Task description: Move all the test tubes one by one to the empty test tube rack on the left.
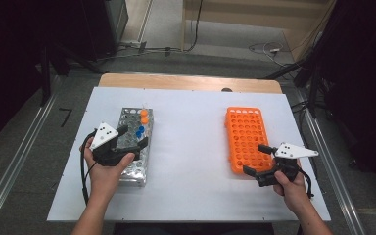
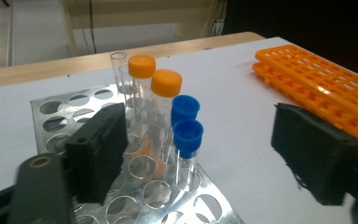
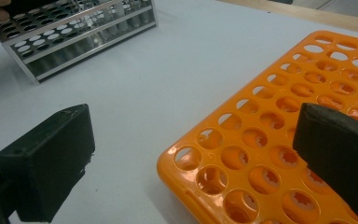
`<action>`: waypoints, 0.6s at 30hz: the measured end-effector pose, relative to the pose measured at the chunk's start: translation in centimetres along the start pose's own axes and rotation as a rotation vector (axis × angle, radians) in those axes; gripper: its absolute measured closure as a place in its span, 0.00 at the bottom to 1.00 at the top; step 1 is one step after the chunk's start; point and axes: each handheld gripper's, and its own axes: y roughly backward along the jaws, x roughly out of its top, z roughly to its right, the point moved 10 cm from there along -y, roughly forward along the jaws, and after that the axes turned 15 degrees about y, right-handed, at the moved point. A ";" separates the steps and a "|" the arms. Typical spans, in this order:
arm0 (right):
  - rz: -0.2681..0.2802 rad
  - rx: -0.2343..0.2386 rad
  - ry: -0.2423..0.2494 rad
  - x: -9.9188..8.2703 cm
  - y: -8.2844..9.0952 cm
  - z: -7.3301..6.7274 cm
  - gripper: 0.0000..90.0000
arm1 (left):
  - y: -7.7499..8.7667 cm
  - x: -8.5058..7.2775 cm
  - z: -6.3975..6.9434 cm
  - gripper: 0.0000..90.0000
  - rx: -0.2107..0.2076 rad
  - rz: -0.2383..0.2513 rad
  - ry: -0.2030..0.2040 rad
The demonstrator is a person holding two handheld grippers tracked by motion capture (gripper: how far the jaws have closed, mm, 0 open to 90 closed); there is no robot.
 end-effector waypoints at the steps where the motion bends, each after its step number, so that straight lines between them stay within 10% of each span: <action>1: -0.001 -0.001 -0.001 0.0 0.0 0.0 0.00 | 0.1 0.0 0.1 0.14 -0.010 0.004 -0.002; 18: 0.001 -0.017 -0.015 -0.6 0.3 1.0 0.00 | 2.9 -1.4 0.8 0.00 -0.149 -0.005 -0.037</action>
